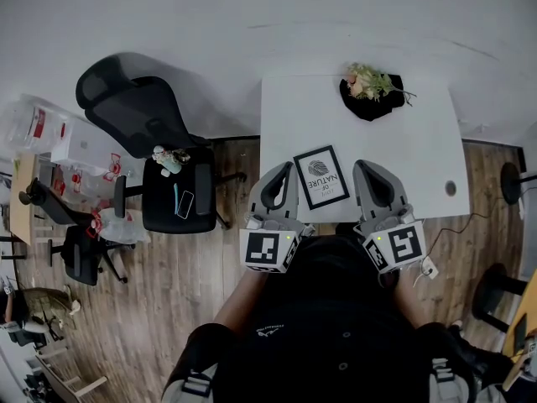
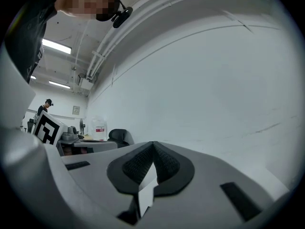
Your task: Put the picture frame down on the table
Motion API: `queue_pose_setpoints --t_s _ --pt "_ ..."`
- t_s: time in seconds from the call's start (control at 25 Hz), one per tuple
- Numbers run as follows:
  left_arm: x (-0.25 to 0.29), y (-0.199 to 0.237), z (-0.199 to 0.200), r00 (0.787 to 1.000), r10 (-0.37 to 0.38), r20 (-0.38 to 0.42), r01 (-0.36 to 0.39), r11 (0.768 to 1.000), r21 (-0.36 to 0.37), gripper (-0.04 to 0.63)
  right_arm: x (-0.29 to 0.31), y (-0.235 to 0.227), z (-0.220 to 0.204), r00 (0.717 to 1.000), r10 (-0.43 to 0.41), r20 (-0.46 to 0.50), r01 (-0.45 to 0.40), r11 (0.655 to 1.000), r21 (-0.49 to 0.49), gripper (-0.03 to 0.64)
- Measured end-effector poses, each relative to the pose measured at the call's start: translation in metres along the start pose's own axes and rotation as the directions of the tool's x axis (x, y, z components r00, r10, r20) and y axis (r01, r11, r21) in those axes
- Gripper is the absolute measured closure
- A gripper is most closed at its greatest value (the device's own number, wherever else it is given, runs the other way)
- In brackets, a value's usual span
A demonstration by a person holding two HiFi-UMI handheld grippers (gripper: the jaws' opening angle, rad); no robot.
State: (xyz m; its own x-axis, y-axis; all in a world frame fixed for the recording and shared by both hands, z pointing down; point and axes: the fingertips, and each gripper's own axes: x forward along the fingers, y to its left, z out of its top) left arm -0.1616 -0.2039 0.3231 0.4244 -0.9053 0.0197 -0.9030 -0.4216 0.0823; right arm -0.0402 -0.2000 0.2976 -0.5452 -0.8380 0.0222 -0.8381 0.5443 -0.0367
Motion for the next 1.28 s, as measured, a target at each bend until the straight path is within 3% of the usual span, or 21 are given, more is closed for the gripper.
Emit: queue_pose_setpoints --t_s 0.36,1.28 --pt "-0.009 0.007 -0.004 1.0 0.022 -0.008 -0.022 1.0 -0.003 0.589 -0.002 -0.009 0.004 0.999 -0.031 0.013 0.031 0.999 0.014 0.618" --pt "-0.016 0.007 -0.015 0.999 0.02 -0.035 -0.02 1.0 -0.007 0.589 0.005 0.005 -0.009 1.0 0.008 -0.019 -0.007 0.998 0.056 0.618"
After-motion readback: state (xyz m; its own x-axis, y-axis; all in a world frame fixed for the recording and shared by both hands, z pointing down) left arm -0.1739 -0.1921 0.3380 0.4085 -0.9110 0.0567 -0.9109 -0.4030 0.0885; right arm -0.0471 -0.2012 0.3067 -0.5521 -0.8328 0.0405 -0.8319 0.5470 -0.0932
